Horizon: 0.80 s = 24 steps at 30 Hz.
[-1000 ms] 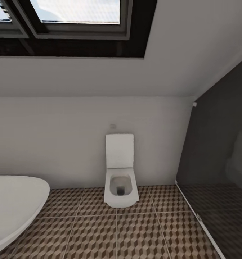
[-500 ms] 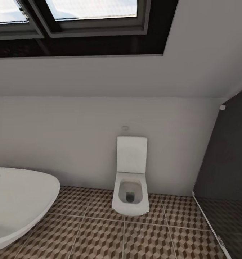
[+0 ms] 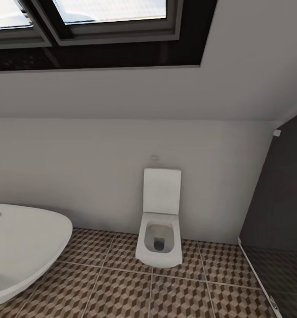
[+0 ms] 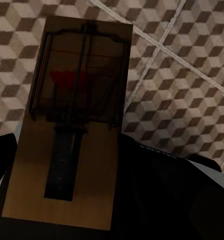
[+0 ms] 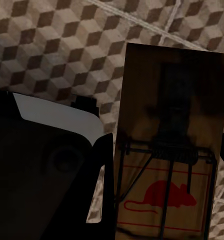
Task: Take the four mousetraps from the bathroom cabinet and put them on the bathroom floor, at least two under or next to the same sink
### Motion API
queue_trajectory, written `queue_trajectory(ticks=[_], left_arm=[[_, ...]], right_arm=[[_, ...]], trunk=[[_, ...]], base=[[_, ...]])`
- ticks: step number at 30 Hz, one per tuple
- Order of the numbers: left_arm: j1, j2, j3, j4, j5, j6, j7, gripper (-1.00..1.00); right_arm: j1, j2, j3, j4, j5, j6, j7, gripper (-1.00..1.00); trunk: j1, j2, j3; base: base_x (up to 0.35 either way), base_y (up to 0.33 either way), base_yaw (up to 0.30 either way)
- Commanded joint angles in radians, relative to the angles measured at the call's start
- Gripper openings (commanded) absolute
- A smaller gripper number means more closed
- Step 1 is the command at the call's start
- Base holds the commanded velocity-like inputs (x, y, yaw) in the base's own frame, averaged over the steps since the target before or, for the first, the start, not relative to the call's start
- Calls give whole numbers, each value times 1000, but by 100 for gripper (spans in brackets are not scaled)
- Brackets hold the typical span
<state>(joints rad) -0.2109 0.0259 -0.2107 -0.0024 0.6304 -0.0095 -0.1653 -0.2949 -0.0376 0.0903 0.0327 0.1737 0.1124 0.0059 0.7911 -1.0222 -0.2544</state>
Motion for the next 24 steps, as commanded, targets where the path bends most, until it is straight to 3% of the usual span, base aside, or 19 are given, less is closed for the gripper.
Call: queue_trajectory(ticks=[1,11,24], left_arm=[[-1,0,-9,1,6,-1,-4,-100],[-1,0,-9,1,5,-1,-4,-100],[-1,0,-9,1,5,-2,-5,-100]], right_arm=[[-1,0,8,1,3,3,3,-100],[-1,0,6,1,1,2,2,-100],[-1,1,2,1,-2,6,-1,-100]], trunk=[[0,-1,-1],[0,-1,-1],[0,-1,-1]], base=[[1,-259,1],[0,-265,0],[0,-35,-183]])
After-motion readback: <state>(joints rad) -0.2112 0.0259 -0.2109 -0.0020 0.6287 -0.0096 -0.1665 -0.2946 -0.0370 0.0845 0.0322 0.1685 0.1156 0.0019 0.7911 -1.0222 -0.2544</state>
